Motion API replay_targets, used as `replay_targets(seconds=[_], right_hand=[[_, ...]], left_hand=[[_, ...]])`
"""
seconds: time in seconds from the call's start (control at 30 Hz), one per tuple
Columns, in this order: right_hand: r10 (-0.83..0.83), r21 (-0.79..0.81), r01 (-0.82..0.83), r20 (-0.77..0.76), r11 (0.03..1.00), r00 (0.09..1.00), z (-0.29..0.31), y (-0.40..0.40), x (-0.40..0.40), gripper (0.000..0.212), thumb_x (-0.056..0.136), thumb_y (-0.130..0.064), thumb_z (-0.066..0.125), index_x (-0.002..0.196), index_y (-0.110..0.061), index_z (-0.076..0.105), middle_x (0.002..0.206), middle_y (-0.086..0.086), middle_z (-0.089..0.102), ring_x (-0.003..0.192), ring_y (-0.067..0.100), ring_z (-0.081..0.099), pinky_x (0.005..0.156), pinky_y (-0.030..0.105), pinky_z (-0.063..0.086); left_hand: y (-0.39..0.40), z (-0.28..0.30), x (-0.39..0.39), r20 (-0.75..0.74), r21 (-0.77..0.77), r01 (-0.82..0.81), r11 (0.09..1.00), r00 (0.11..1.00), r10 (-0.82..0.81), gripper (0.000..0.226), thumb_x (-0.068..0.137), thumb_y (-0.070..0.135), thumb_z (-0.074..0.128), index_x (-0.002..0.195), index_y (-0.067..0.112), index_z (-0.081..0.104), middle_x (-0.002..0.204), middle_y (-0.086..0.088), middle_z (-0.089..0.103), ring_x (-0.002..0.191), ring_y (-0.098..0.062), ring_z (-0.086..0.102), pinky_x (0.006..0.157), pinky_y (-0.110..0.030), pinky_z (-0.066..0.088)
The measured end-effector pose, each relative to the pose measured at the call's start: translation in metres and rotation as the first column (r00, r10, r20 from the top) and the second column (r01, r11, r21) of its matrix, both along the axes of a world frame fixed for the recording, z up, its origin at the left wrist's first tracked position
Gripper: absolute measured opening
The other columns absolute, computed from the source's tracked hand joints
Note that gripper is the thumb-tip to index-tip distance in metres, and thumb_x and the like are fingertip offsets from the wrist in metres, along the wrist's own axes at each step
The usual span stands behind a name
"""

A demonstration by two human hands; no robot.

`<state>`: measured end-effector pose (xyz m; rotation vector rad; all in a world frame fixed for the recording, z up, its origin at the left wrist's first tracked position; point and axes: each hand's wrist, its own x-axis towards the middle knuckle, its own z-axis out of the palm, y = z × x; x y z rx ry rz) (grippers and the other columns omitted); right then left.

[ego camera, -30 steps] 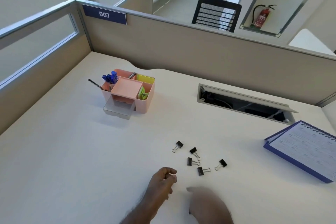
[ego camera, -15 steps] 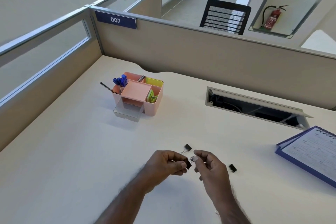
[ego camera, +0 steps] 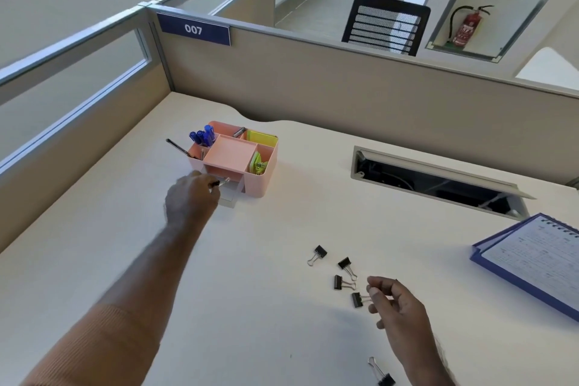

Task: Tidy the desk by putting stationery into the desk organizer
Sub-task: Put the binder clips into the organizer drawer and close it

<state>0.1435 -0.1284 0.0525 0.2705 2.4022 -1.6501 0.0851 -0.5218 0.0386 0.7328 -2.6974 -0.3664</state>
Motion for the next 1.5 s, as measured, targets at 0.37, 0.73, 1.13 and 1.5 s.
replay_targets(seconds=[0.37,0.73,1.13,1.5], right_hand=[[0.242,0.538,-0.226,0.043,0.812,0.969,-0.021,0.017,0.012,0.028,0.086,-0.032,0.06,0.092,-0.057,0.049,0.108,-0.025,0.052,0.087,-0.003,0.058,0.077,0.029,0.05],[0.403,0.56,-0.611,0.46,0.56,0.791,-0.016,0.026,0.033,0.047,0.07,-0.053,0.065,0.09,-0.067,0.026,0.108,-0.01,0.032,0.098,0.014,0.044,0.077,0.028,0.035],[0.425,0.62,-0.58,0.398,0.529,0.813,-0.039,0.012,0.028,0.027,0.08,-0.028,0.05,0.071,-0.05,0.039,0.081,-0.012,0.034,0.088,0.017,0.047,0.08,0.023,0.038],[0.144,-0.307,-0.087,0.165,0.948,0.976,0.002,-0.054,-0.023,0.009,0.08,-0.005,0.072,0.081,0.0,0.064,0.072,0.005,0.066,0.075,0.017,0.069,0.081,0.035,0.058]], left_hand=[[-0.001,0.003,-0.033,0.344,-0.033,-0.114,0.993,0.932,0.118,0.025,0.09,0.022,0.055,0.106,0.014,0.071,0.099,-0.011,0.07,0.093,-0.03,0.061,0.078,-0.036,0.048],[0.015,0.01,-0.008,-0.112,0.07,-0.111,0.991,0.987,0.118,0.028,0.089,0.019,0.06,0.114,0.011,0.071,0.107,-0.013,0.069,0.088,-0.031,0.063,0.072,-0.045,0.057],[0.075,0.001,0.013,-0.267,0.165,0.046,0.985,0.964,-0.001,0.02,0.086,0.01,0.064,0.105,0.012,0.071,0.114,-0.009,0.07,0.096,-0.029,0.065,0.081,-0.045,0.058],[0.17,-0.02,0.064,-0.198,0.864,0.288,0.414,0.949,-0.246,0.015,0.09,0.024,0.07,0.102,0.033,0.072,0.099,0.007,0.071,0.073,-0.009,0.064,0.069,-0.022,0.054]])
